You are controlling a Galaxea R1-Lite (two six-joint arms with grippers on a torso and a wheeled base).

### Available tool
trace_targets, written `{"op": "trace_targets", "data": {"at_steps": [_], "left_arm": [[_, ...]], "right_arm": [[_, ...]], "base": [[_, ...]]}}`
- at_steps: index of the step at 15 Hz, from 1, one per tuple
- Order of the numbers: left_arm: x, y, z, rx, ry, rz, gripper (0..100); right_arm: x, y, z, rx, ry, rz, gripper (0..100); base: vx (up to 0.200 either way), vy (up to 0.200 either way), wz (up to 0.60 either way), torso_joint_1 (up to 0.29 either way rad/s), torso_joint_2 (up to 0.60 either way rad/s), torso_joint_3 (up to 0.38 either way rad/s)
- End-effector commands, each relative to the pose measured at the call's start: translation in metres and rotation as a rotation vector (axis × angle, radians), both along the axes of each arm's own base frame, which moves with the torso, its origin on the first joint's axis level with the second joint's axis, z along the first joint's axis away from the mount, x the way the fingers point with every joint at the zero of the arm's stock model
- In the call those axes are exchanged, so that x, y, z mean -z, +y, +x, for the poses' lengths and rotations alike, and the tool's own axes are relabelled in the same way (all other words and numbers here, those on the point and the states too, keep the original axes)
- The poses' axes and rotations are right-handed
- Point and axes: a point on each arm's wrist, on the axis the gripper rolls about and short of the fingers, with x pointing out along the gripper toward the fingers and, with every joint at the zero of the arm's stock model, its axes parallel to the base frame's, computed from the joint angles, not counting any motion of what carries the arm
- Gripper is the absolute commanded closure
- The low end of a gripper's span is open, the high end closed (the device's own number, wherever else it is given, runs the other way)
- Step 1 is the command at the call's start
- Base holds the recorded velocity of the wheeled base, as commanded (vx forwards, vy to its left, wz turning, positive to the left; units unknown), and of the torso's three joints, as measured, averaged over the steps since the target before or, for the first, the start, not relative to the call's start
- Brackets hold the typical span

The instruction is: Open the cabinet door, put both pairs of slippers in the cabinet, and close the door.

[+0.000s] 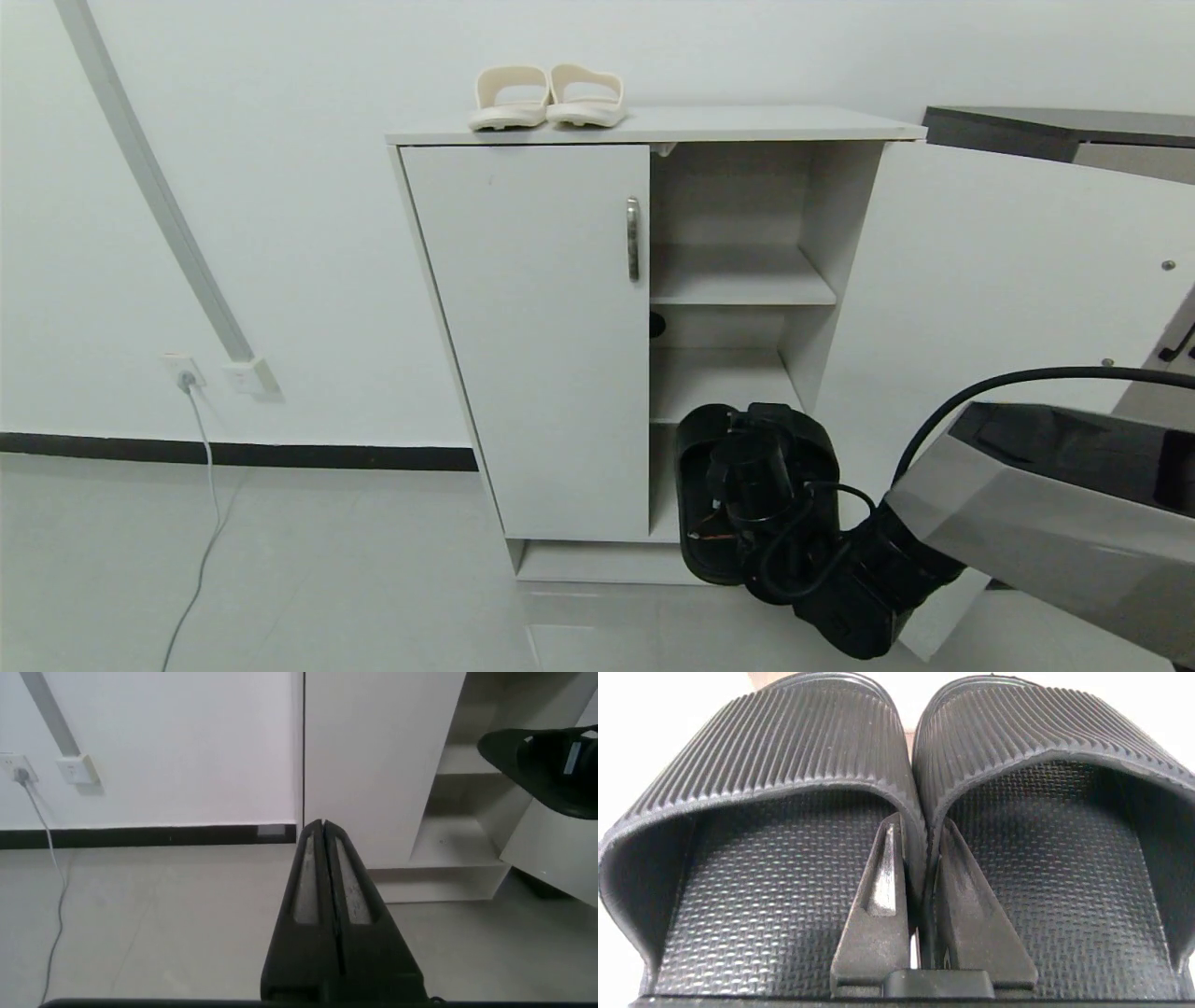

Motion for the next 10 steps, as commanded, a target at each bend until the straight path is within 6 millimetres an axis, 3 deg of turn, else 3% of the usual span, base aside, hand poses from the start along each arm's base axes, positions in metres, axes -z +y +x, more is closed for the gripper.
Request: {"op": "trace_targets", "data": {"at_steps": [1,10], "left_arm": [[0.000,0.000,0.000,0.001,0.000,-0.005,100],[0.000,0.000,0.000,0.000,0.000,-0.003,100]], "right_arm": [[0.001,0.001,-0.001,-0.004,0.003,-0.003,100],[0.013,0.002,-0.014,-0.127,-0.026,-0.014,100]], "base": [[0.000,0.000,0.00,0.000,0.00,0.000],[0.000,0.000,0.00,0.000,0.00,0.000]]}}
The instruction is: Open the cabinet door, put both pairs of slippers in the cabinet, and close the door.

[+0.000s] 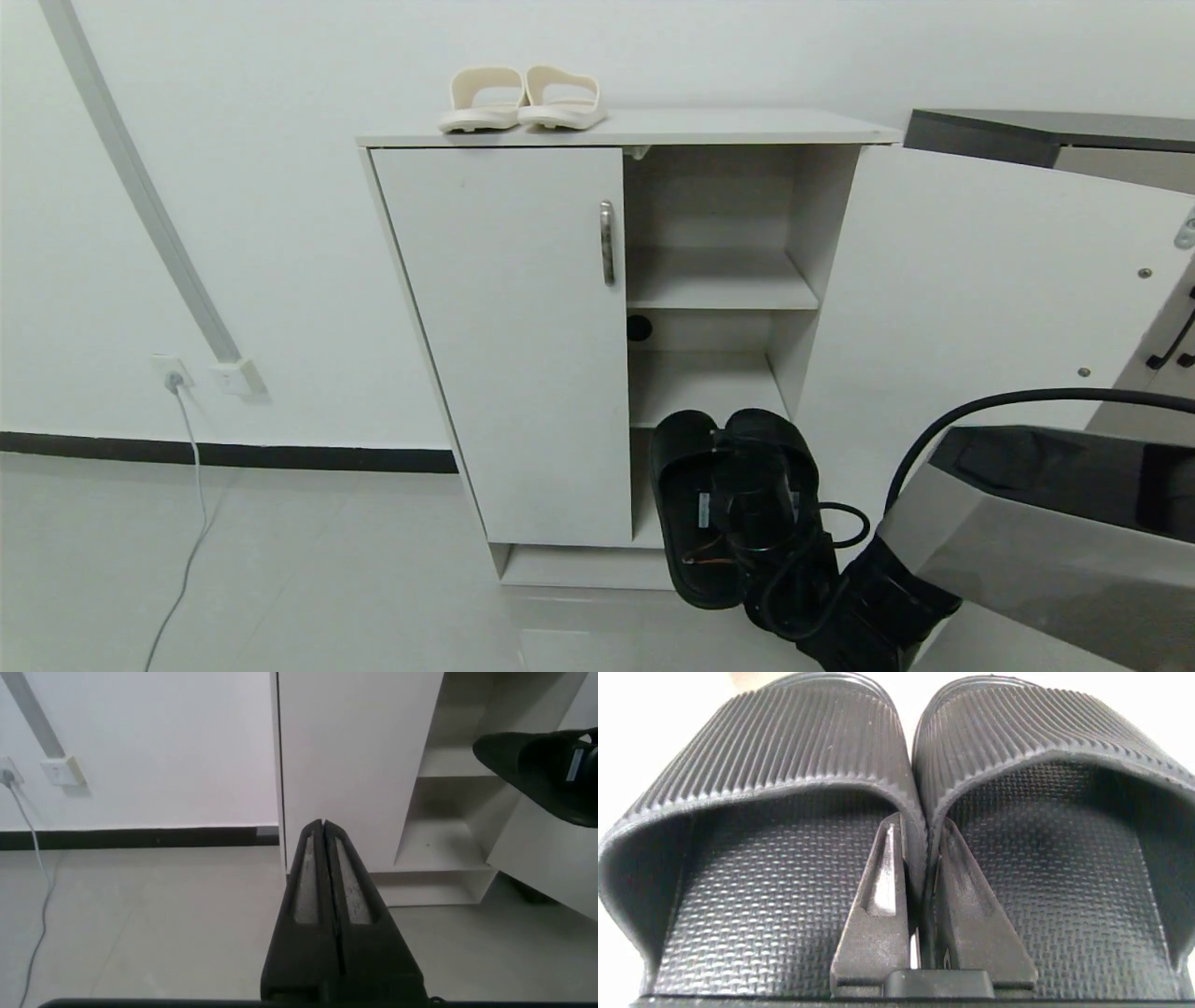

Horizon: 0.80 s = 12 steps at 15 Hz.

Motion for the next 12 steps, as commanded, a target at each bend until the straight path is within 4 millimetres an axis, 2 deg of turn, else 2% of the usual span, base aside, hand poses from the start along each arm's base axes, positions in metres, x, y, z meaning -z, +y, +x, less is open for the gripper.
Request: {"op": "trace_targets", "data": {"at_steps": [1,10,12], "left_arm": [[0.0000,0.0000,0.0001,-0.001,0.001,0.001,100],[0.0000,-0.0001,0.0001,0.001,0.001,-0.002,100],[0.0000,0.0000,0.0001,0.002,0.001,-0.002,100]], "right_arm": [[0.0066,-0.0007,-0.0009,-0.021,0.014,-0.009,100],[0.0157,0.0015,0.0010,-0.040,0.030,-0.018,100],[0.0160,0.0018,0.0012,-0.041,0.030,-0.019,100]], "base": [[0.000,0.000,0.00,0.000,0.00,0.000],[0.000,0.000,0.00,0.000,0.00,0.000],[0.000,0.000,0.00,0.002,0.00,-0.117]]}}
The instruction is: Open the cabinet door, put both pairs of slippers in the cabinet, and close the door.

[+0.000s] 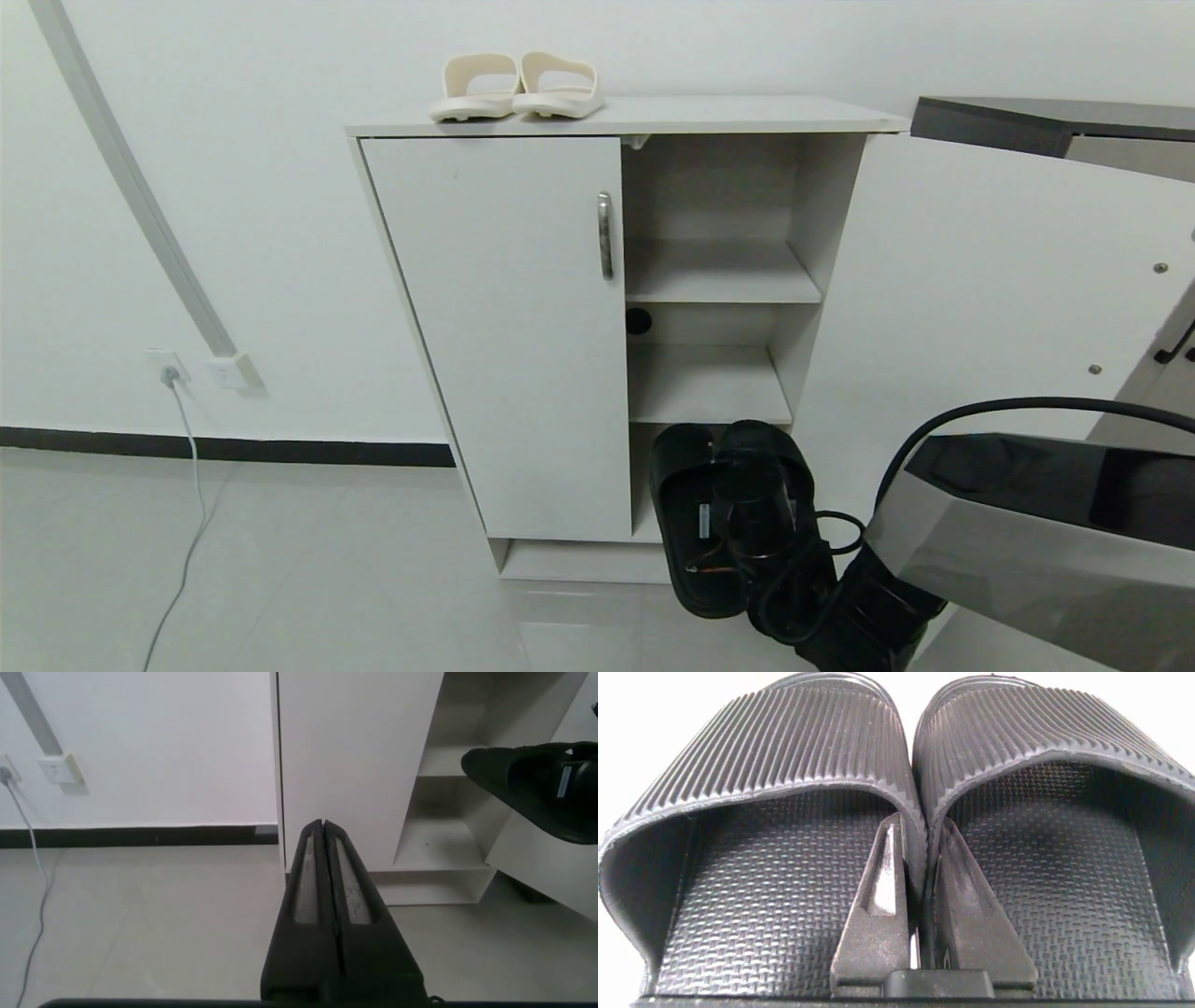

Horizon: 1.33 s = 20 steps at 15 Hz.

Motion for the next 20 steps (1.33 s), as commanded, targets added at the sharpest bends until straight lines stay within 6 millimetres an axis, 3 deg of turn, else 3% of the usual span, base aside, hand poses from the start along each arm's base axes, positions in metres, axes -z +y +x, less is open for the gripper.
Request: {"op": "trace_targets", "data": {"at_steps": [1,8,11,16,20], "left_arm": [[0.000,0.000,0.000,0.000,0.003,0.000,100],[0.000,0.000,0.000,0.000,0.001,0.000,100],[0.000,0.000,0.000,-0.006,0.001,-0.002,100],[0.000,0.000,0.000,-0.005,0.001,-0.002,100],[0.000,0.000,0.000,-0.006,0.001,-0.008,100]], "right_arm": [[0.003,0.001,0.001,0.000,0.003,-0.003,100],[0.008,0.004,0.004,0.005,0.001,-0.005,100],[0.021,0.005,0.009,0.020,0.002,-0.015,100],[0.021,-0.002,0.025,0.058,-0.210,-0.036,100],[0.016,0.000,0.028,0.066,-0.239,-0.014,100]], "base": [[0.000,0.000,0.00,0.002,0.00,-0.168],[0.000,0.000,0.00,0.002,0.00,-0.192],[0.000,0.000,0.00,0.004,0.00,-0.157],[0.000,0.000,0.00,0.002,0.00,-0.012],[0.000,0.000,0.00,0.000,0.00,0.000]]}}
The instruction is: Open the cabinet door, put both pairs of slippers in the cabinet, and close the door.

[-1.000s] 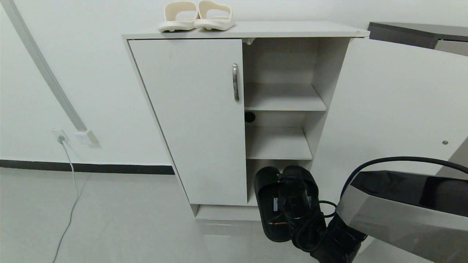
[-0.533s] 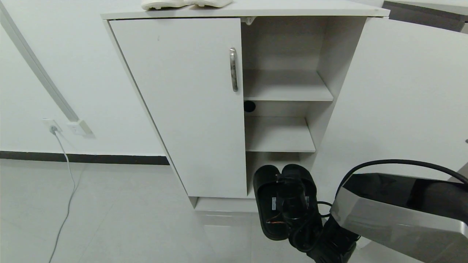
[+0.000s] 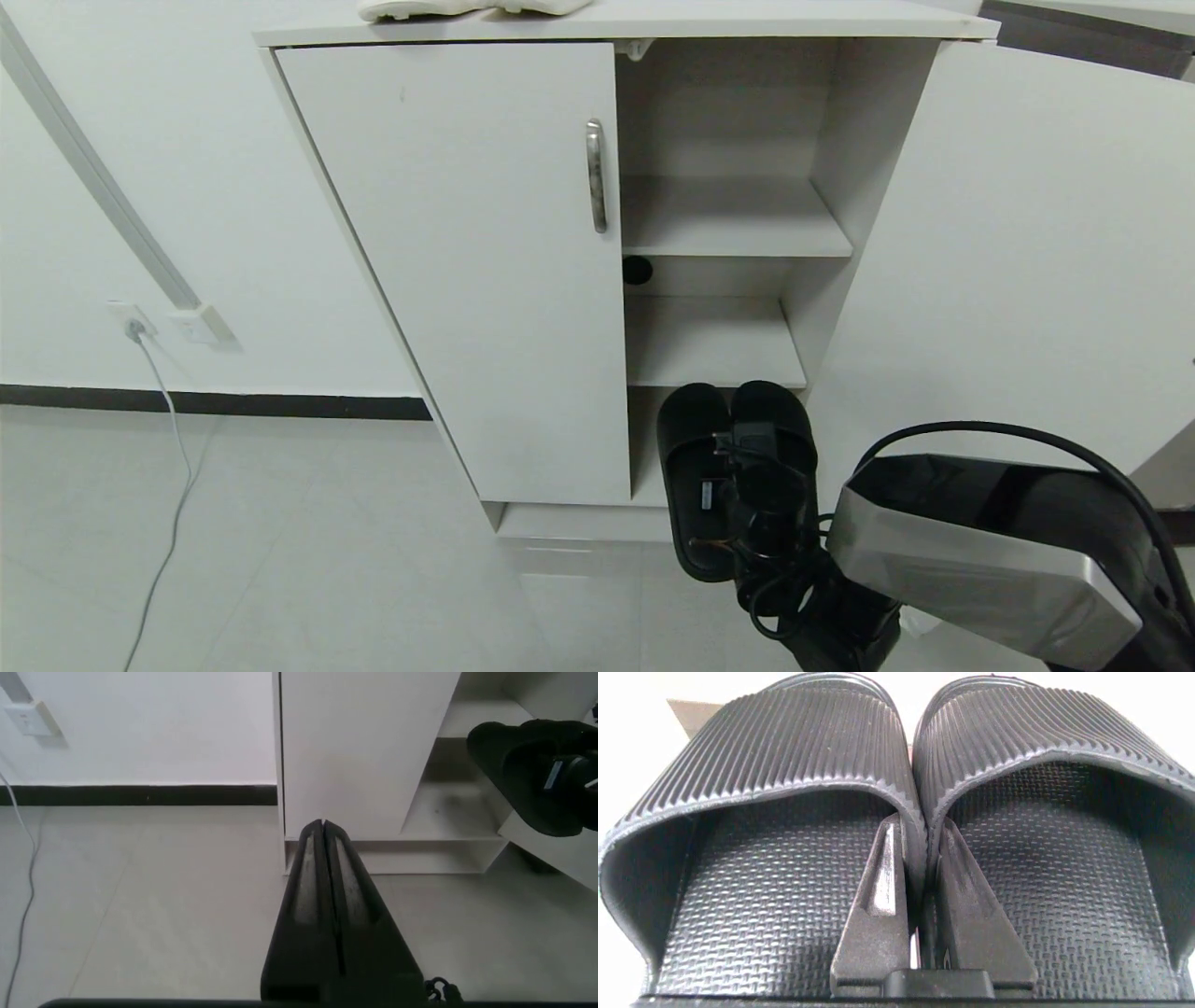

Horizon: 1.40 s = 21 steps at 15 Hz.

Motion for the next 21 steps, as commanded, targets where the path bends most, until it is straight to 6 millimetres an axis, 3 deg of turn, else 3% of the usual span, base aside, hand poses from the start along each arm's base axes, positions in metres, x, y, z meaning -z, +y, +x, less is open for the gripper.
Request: {"op": "trace_targets", "data": {"at_steps": [1,5,15,21], "left_arm": [[0.000,0.000,0.000,0.000,0.001,0.000,100],[0.000,0.000,0.000,0.000,0.001,0.000,100],[0.000,0.000,0.000,-0.002,0.001,0.000,100],[0.000,0.000,0.000,0.000,0.001,-0.005,100]], "right_arm": [[0.001,0.000,0.002,0.003,-0.002,0.000,100],[-0.001,0.000,0.002,0.003,-0.010,0.005,100],[-0.008,-0.001,0.003,0.006,-0.019,0.010,100],[-0.007,-0.010,0.012,0.021,-0.008,-0.011,100]], "base": [[0.000,0.000,0.00,0.000,0.00,0.000],[0.000,0.000,0.00,0.000,0.00,0.000],[0.200,0.000,0.00,0.003,0.00,0.002],[0.000,0.000,0.00,0.000,0.00,0.000]]}}
